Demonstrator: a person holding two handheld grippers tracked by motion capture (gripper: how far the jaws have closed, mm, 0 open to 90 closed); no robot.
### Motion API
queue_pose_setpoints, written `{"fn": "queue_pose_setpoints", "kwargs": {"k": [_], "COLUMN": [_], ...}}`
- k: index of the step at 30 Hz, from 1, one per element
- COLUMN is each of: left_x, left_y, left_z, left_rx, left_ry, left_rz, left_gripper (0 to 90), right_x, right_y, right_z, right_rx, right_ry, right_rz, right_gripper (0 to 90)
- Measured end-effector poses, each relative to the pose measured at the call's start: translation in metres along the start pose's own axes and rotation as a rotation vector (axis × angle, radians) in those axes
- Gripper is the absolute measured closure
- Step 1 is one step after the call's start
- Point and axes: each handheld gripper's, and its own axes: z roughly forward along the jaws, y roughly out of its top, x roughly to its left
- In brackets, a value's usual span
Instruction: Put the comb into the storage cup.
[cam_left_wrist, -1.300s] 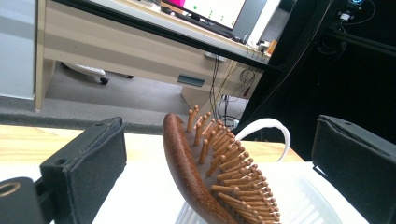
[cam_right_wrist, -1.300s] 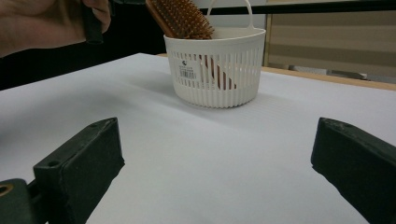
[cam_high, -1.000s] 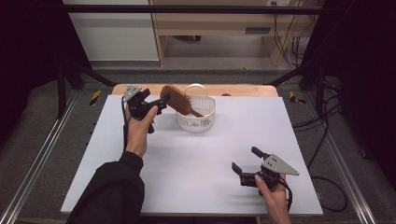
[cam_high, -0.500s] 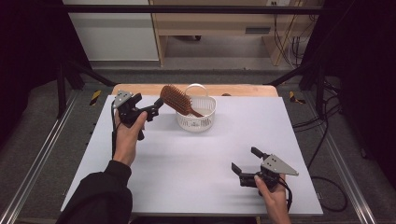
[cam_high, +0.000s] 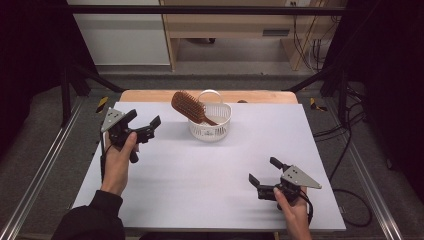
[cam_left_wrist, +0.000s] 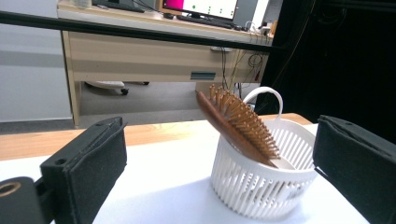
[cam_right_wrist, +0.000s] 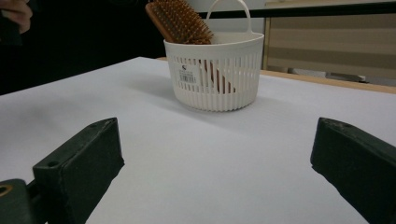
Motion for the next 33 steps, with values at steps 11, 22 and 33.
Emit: {"fn": "queue_pose_setpoints", "kwargs": {"k": [11, 22, 33], "left_x": [0.019, 0.033, 0.025], "left_y": [-0.024, -0.037, -0.056], "left_z": [-0.052, -0.097, -0.102], "left_rx": [-0.016, -0.060, -0.067], "left_ry": [0.046, 0.099, 0.066], "left_rz": [-0.005, 0.027, 0.066], "left_gripper": [2.6, 2.5, 2.5], "right_x": [-0.006, -0.009, -0.012], "right_y": [0.002, 0.008, 0.010], "right_z": [-0.005, -0.014, -0.019], "right_rx": [-0.022, -0.067, -0.072], "right_ry": [-0.041, -0.074, -0.112], "right_rz": [0.023, 0.009, -0.034], "right_gripper": [2.4, 3.8, 3.0]}}
